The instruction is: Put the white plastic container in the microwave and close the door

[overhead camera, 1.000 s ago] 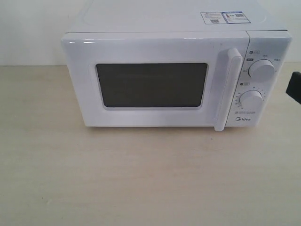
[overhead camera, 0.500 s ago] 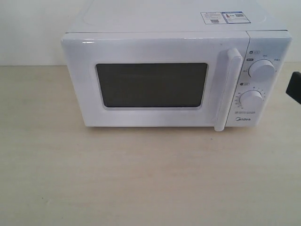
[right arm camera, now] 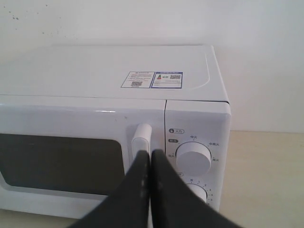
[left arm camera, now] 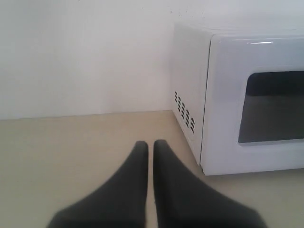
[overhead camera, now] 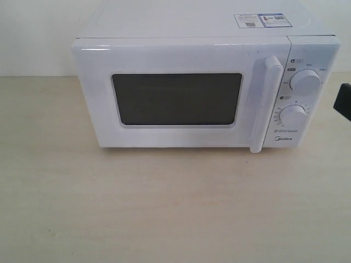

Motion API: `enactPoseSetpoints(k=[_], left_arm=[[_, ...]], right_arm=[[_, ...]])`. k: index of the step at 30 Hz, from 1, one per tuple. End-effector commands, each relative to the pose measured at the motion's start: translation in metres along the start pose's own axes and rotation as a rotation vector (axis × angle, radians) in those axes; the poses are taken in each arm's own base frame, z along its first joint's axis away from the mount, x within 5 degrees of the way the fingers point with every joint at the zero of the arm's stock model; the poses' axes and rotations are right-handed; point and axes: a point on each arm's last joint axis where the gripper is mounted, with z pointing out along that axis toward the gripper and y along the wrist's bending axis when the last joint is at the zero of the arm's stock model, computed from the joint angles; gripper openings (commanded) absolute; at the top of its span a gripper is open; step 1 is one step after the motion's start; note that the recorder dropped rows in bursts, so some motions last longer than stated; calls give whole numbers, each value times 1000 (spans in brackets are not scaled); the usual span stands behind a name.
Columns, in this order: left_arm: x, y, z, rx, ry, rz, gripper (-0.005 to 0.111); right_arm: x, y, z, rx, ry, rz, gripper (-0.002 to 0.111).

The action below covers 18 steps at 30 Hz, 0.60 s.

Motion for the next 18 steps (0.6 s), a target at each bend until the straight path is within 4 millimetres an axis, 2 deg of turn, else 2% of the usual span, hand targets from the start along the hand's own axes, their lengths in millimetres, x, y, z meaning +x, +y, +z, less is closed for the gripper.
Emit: enactPoseSetpoints(k=[1, 5, 18], left_arm=[[7, 0, 0, -5, 66, -8, 4], [19, 1, -2, -8, 193, -15, 4], [18, 0, -2, -6, 185, -22, 4]], right_arm=[[-1, -1, -1, 0, -13, -1, 0], [-1, -1, -1, 0, -13, -1, 0], [-1, -2, -1, 5, -14, -1, 0]])
